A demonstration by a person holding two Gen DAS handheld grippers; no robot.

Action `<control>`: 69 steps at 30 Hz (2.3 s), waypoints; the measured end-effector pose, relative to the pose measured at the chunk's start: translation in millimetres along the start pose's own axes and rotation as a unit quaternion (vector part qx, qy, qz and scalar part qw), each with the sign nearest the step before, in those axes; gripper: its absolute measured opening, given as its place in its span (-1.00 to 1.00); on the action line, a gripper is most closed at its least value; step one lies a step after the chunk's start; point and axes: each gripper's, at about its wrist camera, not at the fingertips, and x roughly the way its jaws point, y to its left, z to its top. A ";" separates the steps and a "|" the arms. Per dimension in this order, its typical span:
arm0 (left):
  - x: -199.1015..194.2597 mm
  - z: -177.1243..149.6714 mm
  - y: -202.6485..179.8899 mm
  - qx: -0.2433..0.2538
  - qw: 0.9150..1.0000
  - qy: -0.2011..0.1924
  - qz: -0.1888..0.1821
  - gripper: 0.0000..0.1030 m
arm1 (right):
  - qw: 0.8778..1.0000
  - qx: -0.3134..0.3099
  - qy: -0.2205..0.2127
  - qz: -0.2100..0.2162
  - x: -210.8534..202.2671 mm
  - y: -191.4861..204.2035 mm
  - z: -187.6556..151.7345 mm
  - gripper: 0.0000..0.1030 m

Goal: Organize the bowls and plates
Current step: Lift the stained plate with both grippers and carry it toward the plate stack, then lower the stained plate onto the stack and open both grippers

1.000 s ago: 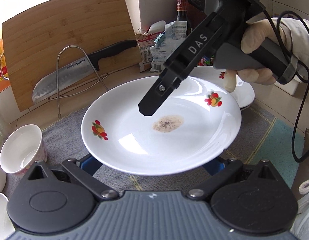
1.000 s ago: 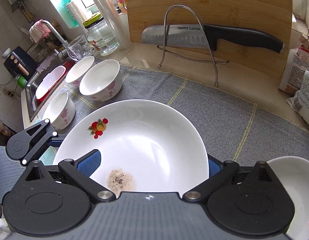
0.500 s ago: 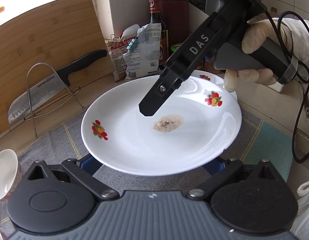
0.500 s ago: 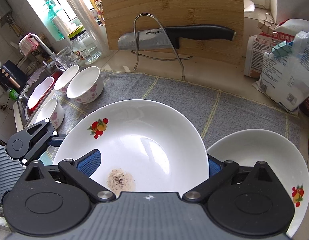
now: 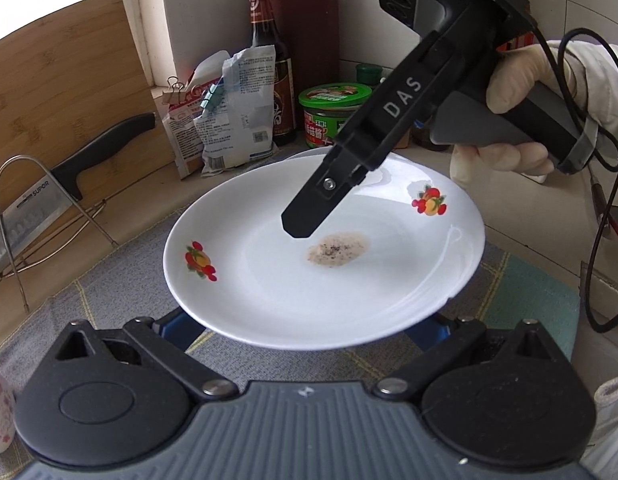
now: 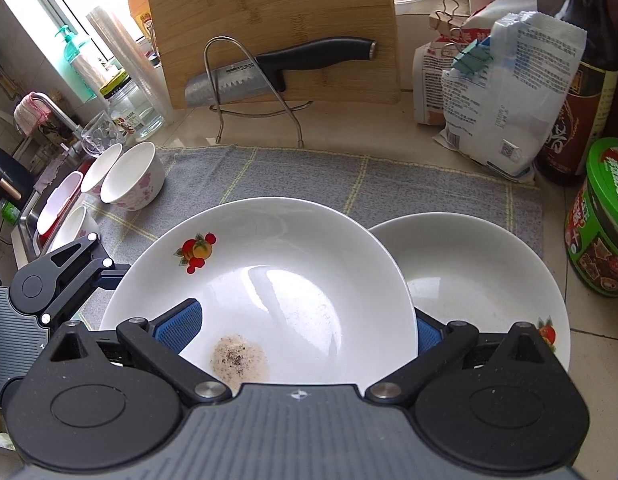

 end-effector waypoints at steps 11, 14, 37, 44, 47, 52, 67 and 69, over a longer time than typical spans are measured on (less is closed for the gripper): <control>24.6 16.4 -17.8 0.018 1.000 0.008 -0.017 0.99 | 1.000 0.028 -0.004 -0.013 -6.8 -28.6 -10.4 1.00; 29.5 19.1 -18.7 0.022 1.000 0.009 -0.021 0.99 | 0.999 0.034 -0.004 -0.017 -7.4 -35.1 -12.7 1.00; 48.0 23.0 -21.9 0.045 0.998 0.020 -0.037 0.99 | 0.998 0.060 0.001 -0.032 -7.5 -54.4 -24.2 1.00; 53.2 23.9 -22.0 0.055 0.997 0.022 -0.043 0.99 | 0.997 0.068 0.001 -0.039 -10.0 -58.0 -27.3 1.00; 55.6 24.0 -22.1 0.061 0.997 0.023 -0.045 0.99 | 0.997 0.071 0.000 -0.040 -11.2 -59.9 -28.5 1.00; 58.8 25.1 -22.2 0.066 0.996 0.025 -0.049 0.99 | 0.996 0.077 -0.001 -0.045 -12.3 -62.3 -29.5 1.00; 60.7 28.5 -22.7 0.068 0.996 0.025 -0.056 0.99 | 0.994 0.090 -0.003 -0.056 -20.7 -65.3 -36.8 1.00; 61.3 29.1 -22.4 0.068 0.996 0.026 -0.055 0.99 | 0.994 0.094 -0.006 -0.055 -22.2 -66.3 -37.7 1.00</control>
